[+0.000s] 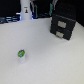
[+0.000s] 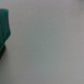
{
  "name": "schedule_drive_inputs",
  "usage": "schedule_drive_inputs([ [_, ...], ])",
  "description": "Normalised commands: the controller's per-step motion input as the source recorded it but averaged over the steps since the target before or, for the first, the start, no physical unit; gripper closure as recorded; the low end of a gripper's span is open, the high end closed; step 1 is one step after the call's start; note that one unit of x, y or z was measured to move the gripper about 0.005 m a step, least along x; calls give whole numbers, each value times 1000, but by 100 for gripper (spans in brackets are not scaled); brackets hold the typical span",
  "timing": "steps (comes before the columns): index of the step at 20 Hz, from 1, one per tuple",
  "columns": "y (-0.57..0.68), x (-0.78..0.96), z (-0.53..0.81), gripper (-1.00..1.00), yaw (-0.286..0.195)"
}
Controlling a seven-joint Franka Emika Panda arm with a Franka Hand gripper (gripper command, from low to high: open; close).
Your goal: Open the kcup holder, insert the kcup into the holder, and close the kcup holder
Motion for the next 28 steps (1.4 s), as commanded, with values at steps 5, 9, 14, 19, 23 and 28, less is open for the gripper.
schedule_drive_inputs([
  [5,532,-314,25,-100,-196],
  [9,600,-381,6,-100,-194],
  [14,608,-399,-30,-100,-195],
  [19,614,-360,-85,-100,-195],
  [23,665,-358,-96,-100,-181],
  [28,672,-366,-124,-100,-173],
])
